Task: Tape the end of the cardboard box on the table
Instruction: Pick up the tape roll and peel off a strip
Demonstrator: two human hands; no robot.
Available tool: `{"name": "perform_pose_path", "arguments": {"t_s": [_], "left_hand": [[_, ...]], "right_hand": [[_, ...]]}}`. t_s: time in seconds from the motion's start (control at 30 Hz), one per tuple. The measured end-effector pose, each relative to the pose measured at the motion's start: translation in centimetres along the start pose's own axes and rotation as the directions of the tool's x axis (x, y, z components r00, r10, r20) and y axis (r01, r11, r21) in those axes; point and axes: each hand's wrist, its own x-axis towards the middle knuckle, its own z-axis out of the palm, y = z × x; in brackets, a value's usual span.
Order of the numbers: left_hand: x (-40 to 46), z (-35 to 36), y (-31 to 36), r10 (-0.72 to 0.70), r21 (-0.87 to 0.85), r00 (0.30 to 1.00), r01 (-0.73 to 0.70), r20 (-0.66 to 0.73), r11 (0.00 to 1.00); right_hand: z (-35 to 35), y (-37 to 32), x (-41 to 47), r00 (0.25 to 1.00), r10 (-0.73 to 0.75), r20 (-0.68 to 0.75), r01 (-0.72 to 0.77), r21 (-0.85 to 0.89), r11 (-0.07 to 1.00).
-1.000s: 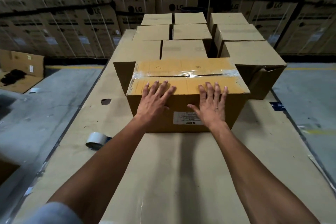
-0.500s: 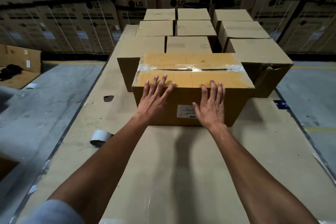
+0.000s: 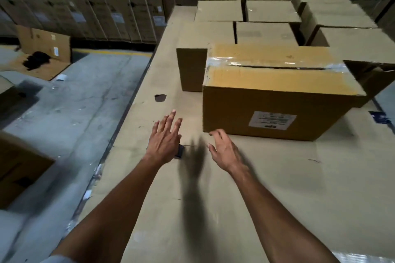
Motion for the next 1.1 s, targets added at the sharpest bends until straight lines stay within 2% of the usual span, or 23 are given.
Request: {"name": "perform_pose_path", "arguments": {"t_s": [0.07, 0.17, 0.3, 0.43, 0.57, 0.67, 0.9, 1.0, 1.1], "left_hand": [[-0.8, 0.9, -2.5, -0.007, -0.026, 0.999, 0.008, 0.039, 1.000], [-1.7, 2.2, -5.3, 0.022, -0.087, 0.997, -0.015, 0.074, 0.996], [-2.1, 3.6, -8.0, 0.003, -0.175, 0.995, 0.014, 0.095, 0.984], [-1.8, 4.7, -9.1, 0.041, -0.244, 0.996, -0.020, 0.082, 0.970], [-1.5, 5.8, -9.9, 0.091, -0.295, 0.993, -0.067, 0.070, 0.953], [-1.5, 6.7, -10.3, 0.075, -0.366, 0.997, -0.061, 0.025, 0.929], [-1.5, 7.7, -10.0, 0.069, -0.411, 0.995, -0.094, -0.074, 0.907], [-1.6, 7.7, -9.2, 0.091, -0.326, 0.988, -0.129, -0.127, 0.936], [-2.1, 8.1, -8.0, 0.085, -0.299, 0.990, -0.115, -0.111, 0.947]], "right_hand": [[2.1, -2.0, 0.7, 0.997, 0.074, 0.031, -0.077, 0.129, 0.989], [5.5, -4.5, 2.0, 0.977, 0.203, 0.061, -0.212, 0.229, 0.950], [9.3, -6.8, 3.4, 0.906, 0.393, 0.159, -0.422, 0.250, 0.871], [11.2, -8.5, 4.7, 0.849, 0.495, 0.184, -0.528, 0.279, 0.802], [12.2, -9.4, 5.7, 0.801, 0.572, 0.174, -0.595, 0.327, 0.734], [13.1, -8.7, 5.9, 0.752, 0.629, 0.195, -0.643, 0.428, 0.636], [14.2, -6.9, 5.3, 0.710, 0.651, 0.267, -0.658, 0.581, 0.479], [14.4, -6.9, 5.2, 0.712, 0.664, 0.228, -0.658, 0.547, 0.518], [14.3, -7.3, 5.2, 0.700, 0.689, 0.187, -0.669, 0.509, 0.542]]}}
